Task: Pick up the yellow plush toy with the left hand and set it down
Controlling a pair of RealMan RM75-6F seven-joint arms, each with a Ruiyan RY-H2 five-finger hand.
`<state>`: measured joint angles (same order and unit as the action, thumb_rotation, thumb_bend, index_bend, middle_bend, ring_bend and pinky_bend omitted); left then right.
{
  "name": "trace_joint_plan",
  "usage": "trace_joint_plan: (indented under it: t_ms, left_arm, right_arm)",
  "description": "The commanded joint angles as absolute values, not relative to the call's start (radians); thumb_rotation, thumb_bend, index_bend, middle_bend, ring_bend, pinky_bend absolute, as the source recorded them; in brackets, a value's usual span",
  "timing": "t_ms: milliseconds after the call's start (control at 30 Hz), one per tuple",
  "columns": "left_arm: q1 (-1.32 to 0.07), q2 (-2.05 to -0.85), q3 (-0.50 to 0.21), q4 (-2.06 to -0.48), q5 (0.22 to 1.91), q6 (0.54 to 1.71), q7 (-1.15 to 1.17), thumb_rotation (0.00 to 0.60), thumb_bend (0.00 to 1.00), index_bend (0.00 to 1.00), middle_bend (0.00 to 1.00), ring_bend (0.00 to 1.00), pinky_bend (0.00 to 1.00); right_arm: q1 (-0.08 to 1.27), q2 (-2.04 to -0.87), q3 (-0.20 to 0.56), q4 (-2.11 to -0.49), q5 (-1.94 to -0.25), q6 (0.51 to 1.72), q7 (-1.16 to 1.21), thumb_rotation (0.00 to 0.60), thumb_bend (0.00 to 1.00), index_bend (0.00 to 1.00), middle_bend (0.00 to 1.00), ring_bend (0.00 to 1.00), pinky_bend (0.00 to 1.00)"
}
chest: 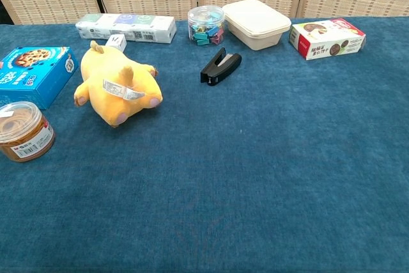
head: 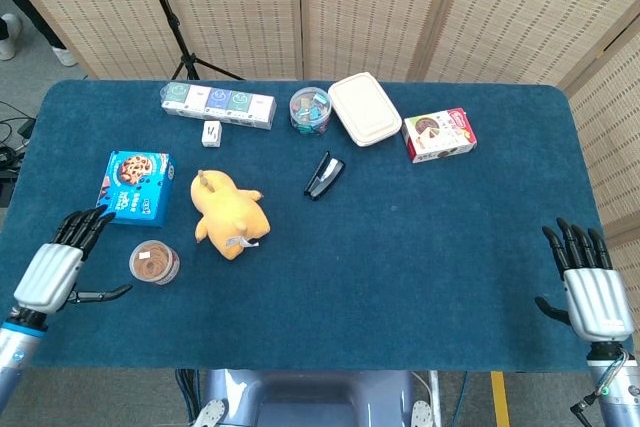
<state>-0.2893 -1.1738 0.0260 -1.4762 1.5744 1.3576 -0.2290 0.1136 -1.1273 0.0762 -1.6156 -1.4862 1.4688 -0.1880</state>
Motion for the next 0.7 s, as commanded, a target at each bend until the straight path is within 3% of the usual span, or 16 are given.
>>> trace_joint_plan:
  t_ms: [33,267,467,700]
  left_arm:
    - [-0.371,-1.245,-0.024,-1.383,1.607,1.308,-0.284,0.049,0.00,0.00,0.00,0.00,0.00]
    - [-0.523,-1.409,-0.083,-1.128,1.663,1.250,-0.374,0.000,0.00,0.00,0.00,0.00,0.00]
    - [-0.700,-1.620,-0.106,-0.744,1.673,1.117,-0.538,0.000,0.00,0.00,0.00,0.00,0.00]
    - [-0.814,-1.783,-0.068,-0.477,1.700,1.069,-0.721,0.000,0.00,0.00,0.00,0.00,0.00]
  right_arm:
    - [0.119,-1.135,0.081,-1.609,-1.475,1.459,-0.204,0.600,0.04,0.00,0.00,0.00,0.00]
    - [0.141,-1.162,0.090,-1.587,-1.427,1.405,-0.233,0.600,0.04,0.00,0.00,0.00,0.00]
    - [0.164,-1.189,0.107,-1.553,-1.346,1.338,-0.255,0.600,0.04,0.00,0.00,0.00,0.00]
    - [0.179,-1.207,0.120,-1.539,-1.298,1.308,-0.277,0.600,0.04,0.00,0.00,0.00,0.00]
